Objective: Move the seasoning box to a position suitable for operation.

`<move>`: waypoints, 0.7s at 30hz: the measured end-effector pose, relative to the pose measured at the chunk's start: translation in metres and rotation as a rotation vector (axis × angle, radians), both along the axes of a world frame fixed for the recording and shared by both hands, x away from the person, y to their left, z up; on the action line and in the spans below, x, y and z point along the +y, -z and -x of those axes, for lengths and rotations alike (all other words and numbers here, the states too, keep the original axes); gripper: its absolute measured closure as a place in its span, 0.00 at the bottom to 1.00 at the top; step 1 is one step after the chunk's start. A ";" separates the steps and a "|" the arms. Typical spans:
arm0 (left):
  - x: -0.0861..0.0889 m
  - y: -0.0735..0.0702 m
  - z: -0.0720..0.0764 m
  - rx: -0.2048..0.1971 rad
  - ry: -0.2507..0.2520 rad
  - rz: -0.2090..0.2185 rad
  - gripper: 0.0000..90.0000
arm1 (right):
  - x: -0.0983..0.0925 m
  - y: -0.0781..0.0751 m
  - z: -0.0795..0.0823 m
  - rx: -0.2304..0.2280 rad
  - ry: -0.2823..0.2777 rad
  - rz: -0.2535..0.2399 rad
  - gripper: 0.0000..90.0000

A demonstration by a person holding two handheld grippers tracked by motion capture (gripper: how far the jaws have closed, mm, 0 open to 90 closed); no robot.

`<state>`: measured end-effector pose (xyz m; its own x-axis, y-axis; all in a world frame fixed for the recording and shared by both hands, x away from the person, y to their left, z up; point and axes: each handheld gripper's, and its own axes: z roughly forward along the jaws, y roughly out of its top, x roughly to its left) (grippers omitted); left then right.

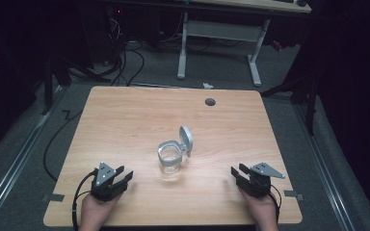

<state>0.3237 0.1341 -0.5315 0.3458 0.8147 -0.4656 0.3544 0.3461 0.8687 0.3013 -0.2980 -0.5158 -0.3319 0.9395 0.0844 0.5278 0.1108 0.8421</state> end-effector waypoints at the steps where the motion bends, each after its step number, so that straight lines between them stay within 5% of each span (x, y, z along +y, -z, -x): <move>1: -0.002 0.000 0.001 -0.001 0.001 -0.005 0.68 | 0.001 0.002 0.000 -0.012 -0.017 0.008 0.68; 5: -0.008 0.001 0.002 -0.002 0.012 -0.011 0.73 | 0.005 0.003 0.000 -0.021 -0.029 0.034 0.71; 14: -0.030 -0.003 0.004 -0.004 0.036 -0.028 0.97 | 0.004 -0.002 0.002 0.003 -0.040 -0.050 0.75; 21: -0.063 -0.008 0.004 -0.016 0.070 -0.014 1.00 | 0.003 -0.002 0.004 -0.011 -0.056 -0.034 0.83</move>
